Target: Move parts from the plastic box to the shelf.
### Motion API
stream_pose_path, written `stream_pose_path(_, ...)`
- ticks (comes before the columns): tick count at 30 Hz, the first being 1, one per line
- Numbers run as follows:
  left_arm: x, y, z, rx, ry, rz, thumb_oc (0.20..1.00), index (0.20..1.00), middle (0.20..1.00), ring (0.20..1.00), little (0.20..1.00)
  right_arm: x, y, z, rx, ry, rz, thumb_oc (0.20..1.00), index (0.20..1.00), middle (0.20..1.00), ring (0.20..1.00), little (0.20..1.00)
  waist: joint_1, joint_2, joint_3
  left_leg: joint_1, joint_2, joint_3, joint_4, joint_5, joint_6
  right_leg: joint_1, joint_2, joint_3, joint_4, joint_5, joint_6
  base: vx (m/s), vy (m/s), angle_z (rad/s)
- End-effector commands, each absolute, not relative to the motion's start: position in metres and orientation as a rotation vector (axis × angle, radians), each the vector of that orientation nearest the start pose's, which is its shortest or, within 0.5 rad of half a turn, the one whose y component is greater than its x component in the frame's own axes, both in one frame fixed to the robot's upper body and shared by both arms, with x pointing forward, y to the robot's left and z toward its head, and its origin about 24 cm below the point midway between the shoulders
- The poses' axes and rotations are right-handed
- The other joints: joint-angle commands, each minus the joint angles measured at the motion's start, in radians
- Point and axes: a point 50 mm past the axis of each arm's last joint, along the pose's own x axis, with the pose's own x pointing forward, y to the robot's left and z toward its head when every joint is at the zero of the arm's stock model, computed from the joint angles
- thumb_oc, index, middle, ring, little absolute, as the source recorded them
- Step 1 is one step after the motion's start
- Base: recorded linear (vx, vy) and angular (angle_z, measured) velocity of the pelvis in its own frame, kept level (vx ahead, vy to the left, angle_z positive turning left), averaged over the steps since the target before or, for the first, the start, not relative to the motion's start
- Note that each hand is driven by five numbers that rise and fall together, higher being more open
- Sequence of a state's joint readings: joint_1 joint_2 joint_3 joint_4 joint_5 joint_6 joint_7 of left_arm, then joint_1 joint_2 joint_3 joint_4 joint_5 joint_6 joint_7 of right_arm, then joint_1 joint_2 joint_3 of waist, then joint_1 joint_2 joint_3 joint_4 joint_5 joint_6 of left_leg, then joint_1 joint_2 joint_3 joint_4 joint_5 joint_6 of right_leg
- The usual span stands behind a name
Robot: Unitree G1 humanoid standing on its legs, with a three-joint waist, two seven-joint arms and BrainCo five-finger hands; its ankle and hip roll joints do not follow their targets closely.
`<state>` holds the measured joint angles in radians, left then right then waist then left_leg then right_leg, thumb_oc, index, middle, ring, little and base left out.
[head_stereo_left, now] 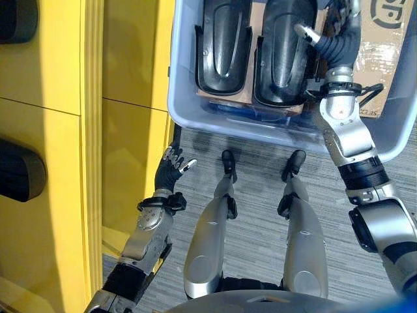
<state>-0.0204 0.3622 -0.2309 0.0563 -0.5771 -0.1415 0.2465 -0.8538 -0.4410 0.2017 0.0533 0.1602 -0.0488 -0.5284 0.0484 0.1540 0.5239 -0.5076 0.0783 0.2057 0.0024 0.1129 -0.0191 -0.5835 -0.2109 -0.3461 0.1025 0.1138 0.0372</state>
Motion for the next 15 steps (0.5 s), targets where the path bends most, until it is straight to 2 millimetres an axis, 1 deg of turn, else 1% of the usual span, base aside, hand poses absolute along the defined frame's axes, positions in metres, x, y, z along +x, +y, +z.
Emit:
stream_pose_path(1,0.243,0.193,0.053,-0.153,-0.046,0.082,1.000,1.000,1.000,1.000,1.000,0.304,-0.133,0.313,-0.177,-1.055,-0.196,1.000,1.000,1.000,1.000,1.000,0.001,-0.054,-0.005,0.011,0.052,-0.042,0.076,-0.059,-0.074,0.025,-0.062,0.065,0.017,-0.053,0.123,0.00,0.014,0.04)
stream_pose_path(5,0.241,0.195,0.053,-0.144,-0.043,0.084,1.000,1.000,1.000,1.000,1.000,0.297,-0.125,0.310,-0.188,-1.073,-0.142,1.000,1.000,1.000,1.000,1.000,-0.001,-0.061,-0.005,0.013,0.052,-0.041,0.077,-0.058,-0.072,0.031,-0.062,0.063,0.013,-0.051,0.122,0.00,0.000,0.00)
stream_pose_path(6,0.238,0.197,0.053,-0.141,-0.042,0.084,1.000,1.000,1.000,1.000,1.000,0.299,-0.122,0.306,-0.205,-1.054,-0.118,1.000,1.000,1.000,1.000,1.000,0.001,-0.064,-0.005,0.010,0.051,-0.042,0.081,-0.057,-0.072,0.031,-0.062,0.064,0.013,-0.050,0.122,0.00,0.000,0.00)
stream_pose_path(7,0.238,0.197,0.053,-0.141,-0.041,0.084,1.000,1.000,1.000,1.000,1.000,0.299,-0.122,0.306,-0.205,-1.054,-0.118,1.000,1.000,1.000,1.000,1.000,0.000,-0.064,-0.005,0.010,0.051,-0.042,0.081,-0.057,-0.072,0.031,-0.062,0.064,0.013,-0.050,0.122,0.00,0.000,0.00)
stream_pose_path(11,0.236,0.198,0.053,-0.153,-0.044,0.086,1.000,1.000,1.000,1.000,1.000,0.313,-0.121,0.295,-0.212,-0.968,-0.115,1.000,1.000,1.000,1.000,1.000,0.012,-0.059,-0.005,-0.003,0.050,-0.048,0.082,-0.053,-0.072,0.020,-0.063,0.062,0.017,-0.048,0.120,-0.01,-0.002,0.02)
stream_pose_path(12,0.235,0.198,0.052,-0.161,-0.044,0.088,1.000,1.000,1.000,1.000,1.000,0.320,-0.121,0.289,-0.205,-0.920,-0.108,1.000,1.000,1.000,1.000,1.000,0.016,-0.058,-0.005,-0.009,0.050,-0.050,0.081,-0.050,-0.072,0.016,-0.062,0.061,0.017,-0.047,0.120,0.00,0.000,0.00)
stream_pose_path(15,0.235,0.198,0.051,-0.171,-0.040,0.087,1.000,1.000,1.000,1.000,1.000,0.332,-0.121,0.280,-0.185,-0.839,-0.096,1.000,1.000,1.000,1.000,1.000,0.024,-0.056,-0.004,-0.016,0.051,-0.051,0.080,-0.047,-0.073,0.010,-0.062,0.059,0.015,-0.045,0.119,0.00,0.000,0.00)
